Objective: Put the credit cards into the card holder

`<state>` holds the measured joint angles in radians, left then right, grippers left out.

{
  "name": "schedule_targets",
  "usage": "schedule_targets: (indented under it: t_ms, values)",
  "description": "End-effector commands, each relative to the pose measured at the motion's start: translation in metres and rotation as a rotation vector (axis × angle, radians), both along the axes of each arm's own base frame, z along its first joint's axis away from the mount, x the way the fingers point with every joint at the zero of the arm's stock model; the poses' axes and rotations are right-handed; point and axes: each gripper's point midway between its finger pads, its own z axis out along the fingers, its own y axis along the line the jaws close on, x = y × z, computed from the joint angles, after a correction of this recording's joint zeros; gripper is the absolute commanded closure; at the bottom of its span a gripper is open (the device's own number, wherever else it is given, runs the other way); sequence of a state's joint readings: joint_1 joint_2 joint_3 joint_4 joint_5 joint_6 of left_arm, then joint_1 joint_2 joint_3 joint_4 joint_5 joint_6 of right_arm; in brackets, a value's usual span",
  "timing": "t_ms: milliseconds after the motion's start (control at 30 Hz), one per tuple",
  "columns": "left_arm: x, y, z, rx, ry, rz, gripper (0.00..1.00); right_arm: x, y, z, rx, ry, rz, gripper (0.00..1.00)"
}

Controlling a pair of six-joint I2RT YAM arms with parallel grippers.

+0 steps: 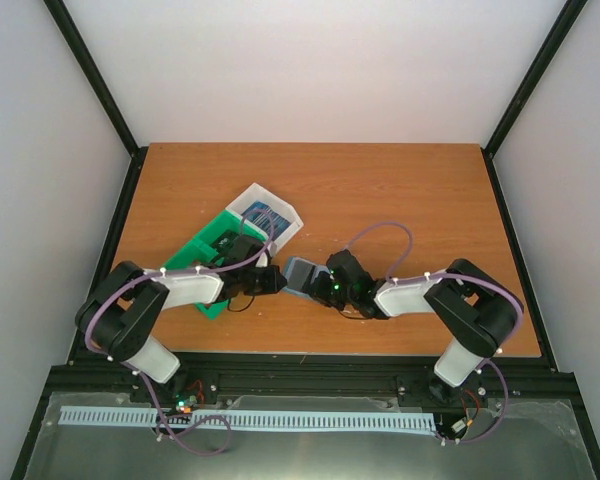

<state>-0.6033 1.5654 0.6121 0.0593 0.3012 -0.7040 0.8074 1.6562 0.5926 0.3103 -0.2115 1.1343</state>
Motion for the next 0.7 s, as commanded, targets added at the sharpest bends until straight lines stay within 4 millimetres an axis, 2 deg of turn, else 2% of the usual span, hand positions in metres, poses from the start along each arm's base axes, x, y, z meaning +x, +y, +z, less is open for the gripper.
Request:
schedule_targets:
  t_ms: [0,100,167,333,467,533,667]
  values:
    - [0.000,0.000,0.019,-0.005,-0.034,0.006,0.87,0.010,-0.013,0.007,-0.062,-0.057,-0.062,0.96]
    - [0.009,0.000,0.035,-0.007,-0.078,0.021,0.74,0.009,-0.019,0.006,-0.101,-0.051,-0.071,0.95]
    - [0.011,-0.001,0.038,-0.007,-0.088,0.023,0.70,0.008,-0.019,0.004,-0.103,-0.045,-0.064,0.95]
    - [0.005,0.005,0.012,0.039,-0.011,0.041,0.71,0.007,-0.008,0.003,-0.078,-0.037,-0.022,0.93]
    - [0.000,0.004,0.001,0.034,0.017,0.027,0.69,0.007,-0.002,0.002,-0.057,-0.030,-0.001,0.93]
    - [-0.002,0.004,-0.001,0.033,0.027,0.026,0.74,0.006,0.001,0.001,-0.049,-0.025,0.007,0.94]
    - [-0.005,0.007,-0.008,0.047,0.043,0.032,0.91,0.007,0.004,0.000,-0.042,-0.024,0.010,0.95]
